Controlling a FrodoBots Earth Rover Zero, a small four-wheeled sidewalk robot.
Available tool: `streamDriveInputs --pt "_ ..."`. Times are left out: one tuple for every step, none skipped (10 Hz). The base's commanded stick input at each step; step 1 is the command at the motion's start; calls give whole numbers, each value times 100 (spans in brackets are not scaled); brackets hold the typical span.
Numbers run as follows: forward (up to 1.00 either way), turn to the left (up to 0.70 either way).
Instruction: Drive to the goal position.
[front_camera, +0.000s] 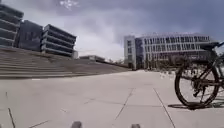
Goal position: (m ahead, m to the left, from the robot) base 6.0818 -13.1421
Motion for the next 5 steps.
streamDriveInputs --pt "70 0" --pt "70 0" --pt "70 0" --pt "70 0" --pt "70 0"
